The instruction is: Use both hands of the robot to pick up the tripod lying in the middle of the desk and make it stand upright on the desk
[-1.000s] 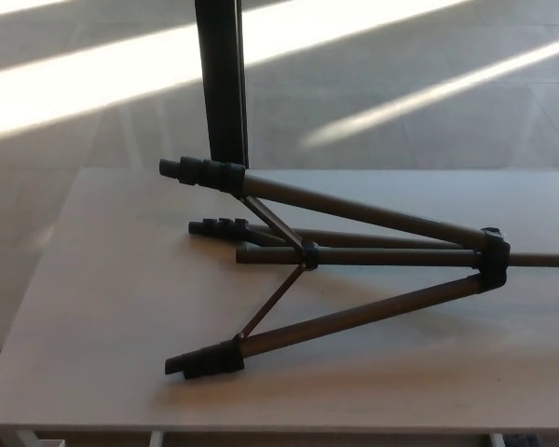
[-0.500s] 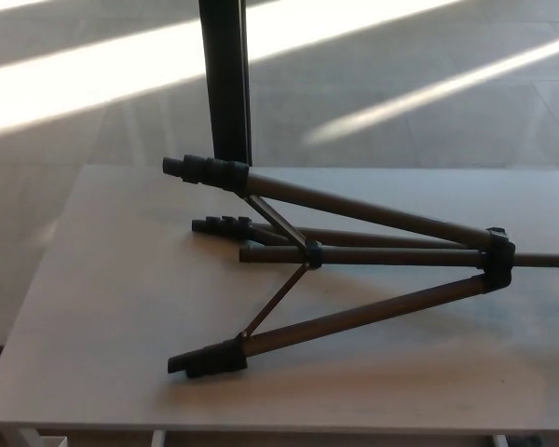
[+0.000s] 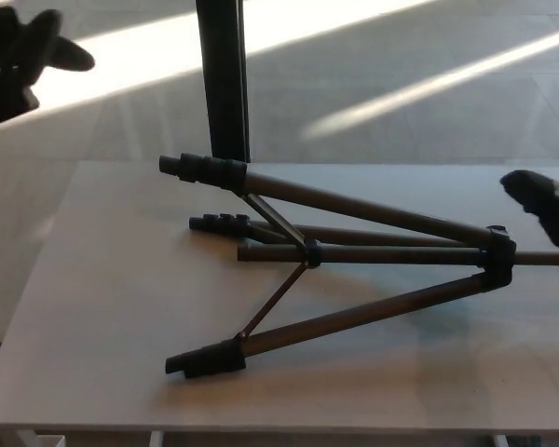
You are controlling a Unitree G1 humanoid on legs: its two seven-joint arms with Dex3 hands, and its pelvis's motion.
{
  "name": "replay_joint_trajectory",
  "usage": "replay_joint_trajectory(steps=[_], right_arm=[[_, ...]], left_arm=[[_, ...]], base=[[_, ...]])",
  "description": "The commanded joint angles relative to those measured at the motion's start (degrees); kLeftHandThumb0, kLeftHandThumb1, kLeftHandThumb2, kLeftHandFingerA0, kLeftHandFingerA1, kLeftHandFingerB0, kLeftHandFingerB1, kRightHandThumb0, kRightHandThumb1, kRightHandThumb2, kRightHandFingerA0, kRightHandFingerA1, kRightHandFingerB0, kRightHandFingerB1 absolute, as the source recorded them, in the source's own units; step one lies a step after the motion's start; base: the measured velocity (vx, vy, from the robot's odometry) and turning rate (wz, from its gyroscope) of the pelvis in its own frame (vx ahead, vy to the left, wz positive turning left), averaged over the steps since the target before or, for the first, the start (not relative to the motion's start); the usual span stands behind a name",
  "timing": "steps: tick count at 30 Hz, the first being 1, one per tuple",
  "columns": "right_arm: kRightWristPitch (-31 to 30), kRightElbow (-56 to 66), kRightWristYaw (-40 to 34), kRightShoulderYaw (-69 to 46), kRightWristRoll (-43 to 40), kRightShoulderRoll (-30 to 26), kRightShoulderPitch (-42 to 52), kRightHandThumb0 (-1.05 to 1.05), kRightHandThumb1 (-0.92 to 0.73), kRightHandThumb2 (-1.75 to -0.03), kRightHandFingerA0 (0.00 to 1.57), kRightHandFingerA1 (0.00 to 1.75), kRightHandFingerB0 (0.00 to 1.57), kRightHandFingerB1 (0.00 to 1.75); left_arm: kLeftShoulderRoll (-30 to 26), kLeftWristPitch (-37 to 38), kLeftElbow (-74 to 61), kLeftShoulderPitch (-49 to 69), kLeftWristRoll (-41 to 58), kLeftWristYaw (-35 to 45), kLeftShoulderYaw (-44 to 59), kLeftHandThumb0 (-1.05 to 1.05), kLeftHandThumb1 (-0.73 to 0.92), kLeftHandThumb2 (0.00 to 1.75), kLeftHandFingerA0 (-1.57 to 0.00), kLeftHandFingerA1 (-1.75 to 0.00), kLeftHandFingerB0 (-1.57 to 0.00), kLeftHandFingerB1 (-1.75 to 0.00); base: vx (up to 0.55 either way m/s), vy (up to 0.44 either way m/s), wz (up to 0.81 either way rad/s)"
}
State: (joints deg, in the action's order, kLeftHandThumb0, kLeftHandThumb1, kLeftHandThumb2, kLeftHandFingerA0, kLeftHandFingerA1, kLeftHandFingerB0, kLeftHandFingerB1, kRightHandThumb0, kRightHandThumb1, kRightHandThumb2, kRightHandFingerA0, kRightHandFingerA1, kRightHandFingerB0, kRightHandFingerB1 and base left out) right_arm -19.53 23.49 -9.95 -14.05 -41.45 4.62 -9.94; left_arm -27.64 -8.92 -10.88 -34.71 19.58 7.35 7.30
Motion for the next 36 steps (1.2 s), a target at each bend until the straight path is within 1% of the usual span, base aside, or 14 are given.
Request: replay_joint_trajectory(steps=[1, 6, 10, 17, 19, 20, 25, 26, 27, 28, 29, 30, 32, 36], right_arm=[[-11.00, -4.18, -9.96, 0.97, -3.79, 3.64, -0.77, -0.58, -0.73, -0.62, 0.64, 0.94, 0.61, 0.60], [-11.00, -4.19, -10.33, 1.64, -1.48, 4.68, 0.36, -0.59, -0.73, -0.62, 0.68, 0.93, 0.68, 0.62], [-12.11, -3.48, -11.08, 1.02, -1.86, 4.83, 1.16, -0.59, -0.73, -0.62, 0.70, 0.94, 0.71, 0.61], [-12.51, -2.27, -10.94, 1.04, -1.55, 4.93, 2.94, -0.60, -0.74, -0.62, 0.66, 0.91, 0.64, 0.58], [-12.88, -2.11, -11.27, 0.93, -1.84, 5.16, 3.04, -0.60, -0.73, -0.62, 0.69, 0.92, 0.65, 0.57], [-13.10, -1.24, -11.95, 0.67, -2.65, 5.83, 3.45, -0.58, -0.73, -0.62, 0.66, 0.92, 0.63, 0.57], [-13.42, -0.39, -11.63, 1.07, -3.12, 6.25, 4.09, -0.57, -0.74, -0.62, 0.64, 0.92, 0.63, 0.59], [-13.49, 0.50, -11.14, 0.69, -3.71, 5.85, 4.94, -0.57, -0.75, -0.62, 0.62, 0.90, 0.62, 0.58], [-13.59, 0.93, -10.83, 0.83, -3.72, 5.64, 5.26, -0.57, -0.75, -0.62, 0.63, 0.91, 0.62, 0.58], [-13.61, 1.82, -10.40, 0.90, -3.78, 5.32, 6.04, -0.58, -0.75, -0.63, 0.66, 0.93, 0.61, 0.57], [-13.63, 1.92, -10.36, 0.90, -3.79, 5.30, 6.12, -0.58, -0.75, -0.63, 0.66, 0.93, 0.61, 0.57], [-13.91, 2.56, -10.46, 0.60, -4.37, 5.22, 6.53, -0.58, -0.74, -0.62, 0.66, 0.91, 0.61, 0.56], [-14.14, 3.15, -10.80, 0.22, -4.89, 5.31, 6.86, -0.58, -0.71, -0.61, 0.68, 0.89, 0.64, 0.56], [-14.46, 4.05, -11.30, -0.85, -5.47, 4.95, 7.23, -0.59, -0.70, -0.61, 0.69, 0.87, 0.64, 0.56]], left_arm=[[-2.86, -3.84, 3.68, -10.74, -6.32, 11.31, -11.20, -0.48, 0.64, 0.58, -0.95, -0.74, -0.81, -0.65], [-2.00, -3.93, 7.71, -15.97, -10.51, 11.63, -17.03, -0.48, 0.61, 0.58, -0.98, -0.69, -0.84, -0.63], [0.08, -3.03, 12.18, -18.22, -13.71, 9.93, -20.48, -0.47, 0.63, 0.59, -1.02, -0.74, -0.86, -0.66], [4.76, -1.20, 20.08, -23.34, -21.61, 8.12, -27.18, -0.56, 0.62, 0.58, -1.00, -0.79, -0.86, -0.64], [5.28, -0.35, 21.65, -24.42, -23.83, 7.84, -28.78, -0.58, 0.61, 0.60, -0.98, -0.79, -0.86, -0.63], [5.75, 0.64, 23.77, -25.95, -27.08, 7.45, -31.54, -0.57, 0.48, 0.97, -0.88, -0.84, -0.80, -0.74], [5.84, 1.38, 25.53, -26.50, -30.33, 6.60, -33.99, -0.57, 0.45, 0.94, -0.85, -0.82, -0.79, -0.74], [5.67, 1.85, 27.47, -27.14, -34.23, 6.67, -37.62, -0.65, 0.61, 0.59, -0.87, -0.76, -0.80, -0.59], [5.50, 1.14, 27.62, -27.03, -35.41, 6.62, -38.69, -0.64, 0.59, 0.59, -0.88, -0.76, -0.79, -0.57], [5.29, -0.13, 29.29, -27.35, -37.13, 7.63, -41.00, -0.61, 0.60, 0.58, -0.80, -0.69, -0.74, -0.55], [5.28, -0.22, 29.54, -27.42, -37.31, 7.71, -41.26, -0.61, 0.60, 0.58, -0.80, -0.69, -0.74, -0.55], [5.31, -0.81, 30.77, -27.60, -38.48, 7.36, -42.40, -0.64, 0.60, 0.58, -0.70, -0.63, -0.71, -0.53], [5.33, -0.46, 32.30, -27.67, -39.72, 6.47, -43.44, -0.64, 0.61, 0.58, -0.68, -0.59, -0.68, -0.52], [4.90, 3.26, 37.11, -28.78, -44.57, 3.35, -47.19, -0.68, 0.64, 0.59, -0.66, -0.66, -0.66, -0.51]], base=[[0.00, 0.000, 0.00], [0.00, 0.000, 0.00], [0.00, 0.000, 0.00], [0.00, 0.000, 0.00], [0.00, 0.000, 0.00], [0.00, 0.000, 0.00], [0.00, 0.000, 0.00], [0.00, 0.000, 0.00], [0.00, 0.000, 0.00], [0.00, 0.000, 0.00], [0.00, 0.000, 0.00], [0.00, 0.000, 0.00], [0.00, 0.000, 0.00], [0.00, 0.000, 0.00]])
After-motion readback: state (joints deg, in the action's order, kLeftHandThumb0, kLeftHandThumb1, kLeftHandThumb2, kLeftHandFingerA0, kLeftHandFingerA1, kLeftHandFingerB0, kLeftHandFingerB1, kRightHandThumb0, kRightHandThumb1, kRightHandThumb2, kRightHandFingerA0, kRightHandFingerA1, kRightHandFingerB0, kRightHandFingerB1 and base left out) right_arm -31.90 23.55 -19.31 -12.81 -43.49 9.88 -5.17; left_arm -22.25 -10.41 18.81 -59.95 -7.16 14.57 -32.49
